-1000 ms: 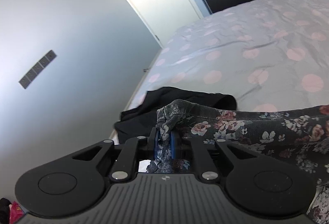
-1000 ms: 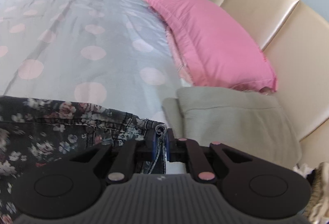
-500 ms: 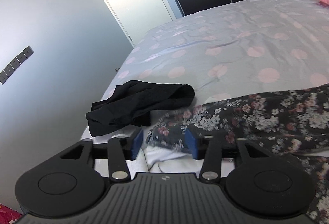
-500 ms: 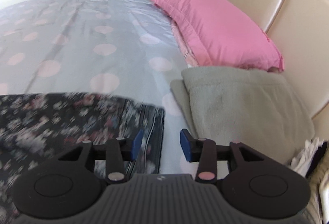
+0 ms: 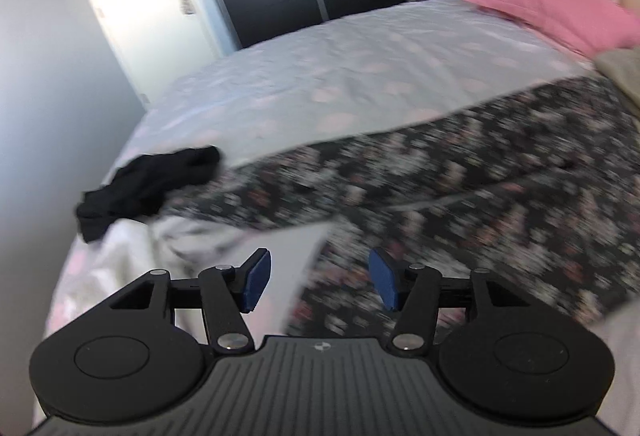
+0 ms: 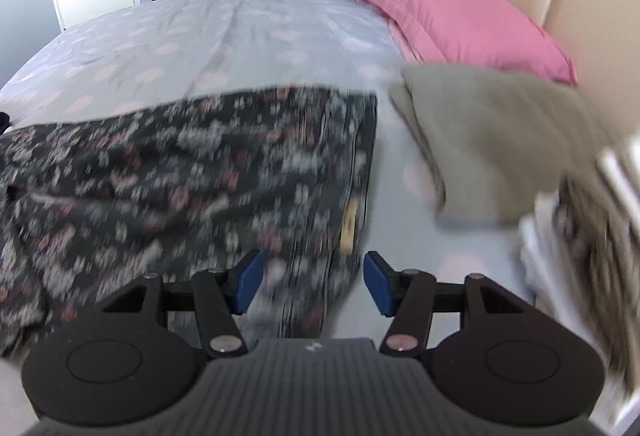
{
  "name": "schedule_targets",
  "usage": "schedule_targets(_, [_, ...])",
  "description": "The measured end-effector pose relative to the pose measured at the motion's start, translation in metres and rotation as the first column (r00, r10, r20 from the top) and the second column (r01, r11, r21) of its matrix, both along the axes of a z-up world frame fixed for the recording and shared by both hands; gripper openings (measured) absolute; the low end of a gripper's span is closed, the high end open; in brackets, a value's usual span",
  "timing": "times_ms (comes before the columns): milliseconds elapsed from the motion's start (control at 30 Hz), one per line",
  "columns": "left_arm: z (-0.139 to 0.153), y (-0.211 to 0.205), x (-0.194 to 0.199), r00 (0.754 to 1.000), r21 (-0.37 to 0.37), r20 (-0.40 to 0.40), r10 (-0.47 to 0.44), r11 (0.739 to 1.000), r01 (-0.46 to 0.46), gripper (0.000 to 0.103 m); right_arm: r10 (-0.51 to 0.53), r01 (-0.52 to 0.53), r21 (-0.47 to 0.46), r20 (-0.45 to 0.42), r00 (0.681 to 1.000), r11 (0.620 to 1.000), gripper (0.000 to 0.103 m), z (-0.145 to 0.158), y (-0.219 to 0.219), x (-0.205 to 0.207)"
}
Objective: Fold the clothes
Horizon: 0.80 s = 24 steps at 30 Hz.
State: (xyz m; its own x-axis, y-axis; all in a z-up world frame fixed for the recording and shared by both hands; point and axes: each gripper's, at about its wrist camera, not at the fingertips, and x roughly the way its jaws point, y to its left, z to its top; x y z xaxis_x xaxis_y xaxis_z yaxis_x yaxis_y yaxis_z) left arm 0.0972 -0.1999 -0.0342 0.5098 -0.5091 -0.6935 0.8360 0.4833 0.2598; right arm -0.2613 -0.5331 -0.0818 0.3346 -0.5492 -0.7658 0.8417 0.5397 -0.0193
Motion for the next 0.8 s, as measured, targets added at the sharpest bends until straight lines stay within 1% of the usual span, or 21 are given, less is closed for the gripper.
schedule_targets(100, [-0.022, 0.003, -0.040, 0.996, 0.013, -0.030, -0.079, 0.997, 0.080, 0.054, -0.037, 0.035, 0.074, 0.029, 0.999, 0.997, 0.059, -0.014, 0.015, -0.020])
schedule_targets(167, [-0.038, 0.004, -0.063, 0.991, 0.034, -0.037, -0.131, 0.991, 0.132, 0.055, -0.077, 0.065, 0.142, 0.081, 0.994, 0.988, 0.059, -0.021, 0.019, -0.031])
schedule_targets(200, [-0.046, 0.004, -0.074, 0.987, 0.045, -0.041, -0.155, 0.987, 0.157, 0.059, -0.097, 0.079, 0.168, 0.101, 0.990, 0.983, 0.059, -0.024, 0.021, -0.036])
schedule_targets(233, [-0.055, 0.005, -0.084, 0.983, 0.057, -0.050, -0.179, 0.982, 0.181, 0.060, -0.115, 0.093, 0.183, 0.110, 0.987, 0.979, 0.059, -0.028, 0.023, -0.039])
schedule_targets(300, [-0.075, 0.003, -0.102, 0.970, 0.103, -0.059, -0.236, 0.965, 0.241, 0.060, -0.150, 0.121, 0.215, 0.123, 0.981, 0.969, 0.059, -0.035, 0.025, -0.046])
schedule_targets(400, [-0.101, -0.003, -0.120, 0.954, 0.171, -0.029, -0.298, 0.939, 0.298, 0.060, -0.170, 0.133, 0.274, 0.116, 0.979, 0.952, 0.058, -0.049, 0.025, -0.047])
schedule_targets(500, [-0.120, -0.012, -0.126, 0.949, 0.216, -0.026, -0.316, 0.925, 0.314, 0.060, -0.163, 0.113, 0.347, 0.119, 0.979, 0.931, 0.058, -0.060, 0.023, -0.046])
schedule_targets(600, [-0.126, -0.017, -0.123, 0.945, 0.242, -0.009, -0.327, 0.916, 0.319, 0.059, -0.173, 0.091, 0.431, 0.155, 0.973, 0.898, 0.058, -0.071, 0.021, -0.042])
schedule_targets(667, [-0.130, -0.021, -0.121, 0.946, 0.251, -0.002, -0.325, 0.915, 0.315, 0.053, -0.185, 0.094, 0.443, 0.166, 0.969, 0.892, 0.058, -0.077, 0.021, -0.035])
schedule_targets(700, [-0.130, -0.024, -0.118, 0.948, 0.248, -0.007, -0.317, 0.918, 0.309, 0.043, -0.191, 0.095, 0.446, 0.175, 0.966, 0.890, 0.058, -0.079, 0.021, -0.032])
schedule_targets(733, [-0.130, -0.026, -0.114, 0.951, 0.242, -0.022, -0.309, 0.921, 0.305, 0.030, -0.199, 0.097, 0.445, 0.187, 0.962, 0.890, 0.055, -0.079, 0.020, -0.027])
schedule_targets(767, [-0.129, -0.028, -0.110, 0.952, 0.236, -0.042, -0.302, 0.923, 0.303, 0.024, -0.202, 0.095, 0.445, 0.201, 0.959, 0.891, 0.052, -0.079, 0.018, -0.023])
schedule_targets(800, [-0.128, -0.030, -0.106, 0.955, 0.232, -0.048, -0.292, 0.927, 0.295, 0.015, -0.197, 0.083, 0.445, 0.217, 0.956, 0.892, 0.045, -0.078, 0.017, -0.017])
